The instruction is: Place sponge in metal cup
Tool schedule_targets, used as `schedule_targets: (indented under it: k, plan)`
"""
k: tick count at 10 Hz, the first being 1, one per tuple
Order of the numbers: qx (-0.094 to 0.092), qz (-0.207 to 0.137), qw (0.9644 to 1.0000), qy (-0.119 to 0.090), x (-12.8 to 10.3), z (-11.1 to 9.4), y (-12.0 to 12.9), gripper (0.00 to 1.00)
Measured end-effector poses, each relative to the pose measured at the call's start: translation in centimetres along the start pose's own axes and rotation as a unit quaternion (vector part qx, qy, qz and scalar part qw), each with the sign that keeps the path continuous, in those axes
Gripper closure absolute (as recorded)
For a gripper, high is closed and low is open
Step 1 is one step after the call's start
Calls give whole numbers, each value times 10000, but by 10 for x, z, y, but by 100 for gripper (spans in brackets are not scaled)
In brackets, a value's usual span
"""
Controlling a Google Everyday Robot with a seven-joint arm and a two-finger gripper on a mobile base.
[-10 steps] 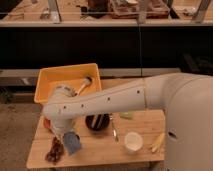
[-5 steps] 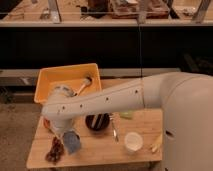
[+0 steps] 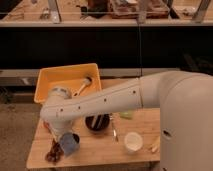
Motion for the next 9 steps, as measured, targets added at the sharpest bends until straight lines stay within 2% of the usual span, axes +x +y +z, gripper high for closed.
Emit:
schedule_targets:
  k: [6,7,9]
  plan:
    - [-28,44,10000,57,4,-3,5,32]
    - [11,144,9999,74,7,-5,9,32]
    - [240,635,9976,126,17,-15,26,32]
